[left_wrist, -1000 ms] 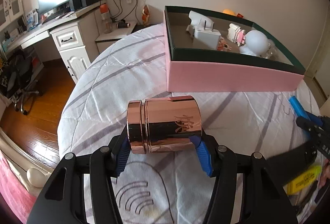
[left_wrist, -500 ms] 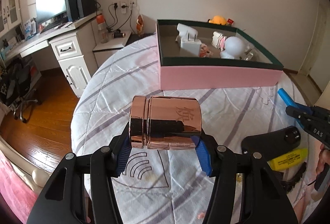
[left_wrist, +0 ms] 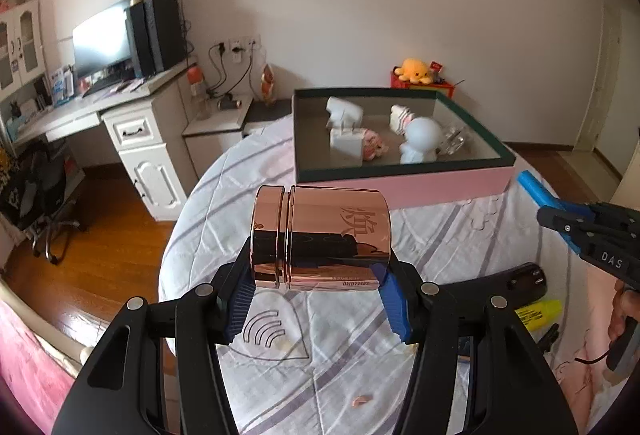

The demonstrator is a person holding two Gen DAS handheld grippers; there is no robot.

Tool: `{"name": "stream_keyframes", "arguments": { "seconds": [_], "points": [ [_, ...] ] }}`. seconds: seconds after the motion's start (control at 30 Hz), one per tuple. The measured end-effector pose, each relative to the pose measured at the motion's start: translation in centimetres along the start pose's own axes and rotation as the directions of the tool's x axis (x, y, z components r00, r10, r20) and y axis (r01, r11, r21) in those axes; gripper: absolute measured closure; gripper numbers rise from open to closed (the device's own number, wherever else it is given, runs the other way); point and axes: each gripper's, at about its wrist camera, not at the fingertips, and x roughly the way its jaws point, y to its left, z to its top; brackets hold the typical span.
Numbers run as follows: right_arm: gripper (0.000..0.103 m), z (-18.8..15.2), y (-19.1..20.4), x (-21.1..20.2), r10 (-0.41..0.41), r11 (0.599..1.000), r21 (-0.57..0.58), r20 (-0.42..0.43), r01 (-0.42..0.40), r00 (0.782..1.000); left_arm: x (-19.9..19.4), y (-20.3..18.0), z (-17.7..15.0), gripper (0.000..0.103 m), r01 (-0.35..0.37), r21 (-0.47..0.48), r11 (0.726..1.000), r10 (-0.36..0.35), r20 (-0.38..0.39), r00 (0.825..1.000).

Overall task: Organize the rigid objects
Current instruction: 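Lower the canister and blue highlighter into the pink box and open both tools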

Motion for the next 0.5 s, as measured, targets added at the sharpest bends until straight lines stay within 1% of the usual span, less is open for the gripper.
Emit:
{"name": "stream_keyframes", "arguments": {
  "seconds": [0.07,0.3,0.43,0.5],
  "points": [
    [0.076,0.6,0.2,-0.2,0.014,1.000,-0.004,0.008,-0.014,1.000,-0.2,-0.3,0.5,0.047,0.002,0.011,1.000,-0.003,0.010,1.000],
    [0.076,3.2,0.4,-0.4,0.025,0.999,-0.043,0.043,-0.023,0.999,-0.4,-1.6,3.5,0.047,0.031,0.069,0.997,-0.034,0.056,0.998],
    [0.076,5.3,-0.1,0.6,0.023,0.998,-0.064,0.045,-0.020,0.999,0.7,-2.5,5.7,0.047,0.051,0.113,0.992,-0.059,0.067,0.996],
    [0.076,6.4,-0.6,1.4,0.018,0.997,-0.073,0.037,-0.015,0.999,2.0,-3.0,7.3,0.047,0.074,0.139,0.988,-0.083,0.061,0.995]
  ]
}}
